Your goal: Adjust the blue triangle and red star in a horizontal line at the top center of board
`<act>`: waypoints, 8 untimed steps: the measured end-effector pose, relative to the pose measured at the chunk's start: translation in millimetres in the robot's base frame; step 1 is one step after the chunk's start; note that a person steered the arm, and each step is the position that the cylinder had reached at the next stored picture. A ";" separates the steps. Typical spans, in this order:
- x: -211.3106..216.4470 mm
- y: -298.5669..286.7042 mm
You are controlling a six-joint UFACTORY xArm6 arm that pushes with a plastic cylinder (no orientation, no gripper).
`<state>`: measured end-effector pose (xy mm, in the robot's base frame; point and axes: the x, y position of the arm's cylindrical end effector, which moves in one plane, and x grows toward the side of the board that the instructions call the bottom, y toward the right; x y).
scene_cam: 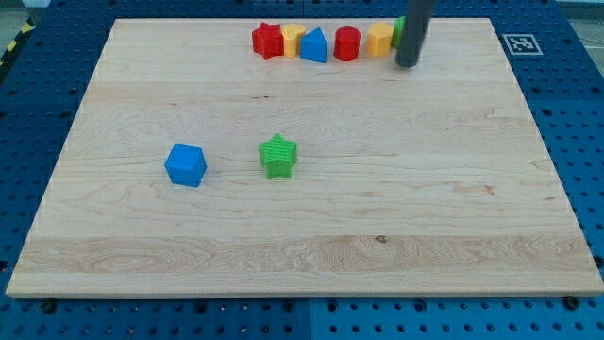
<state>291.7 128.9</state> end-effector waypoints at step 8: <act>-15.2 -109.0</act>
<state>276.5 19.9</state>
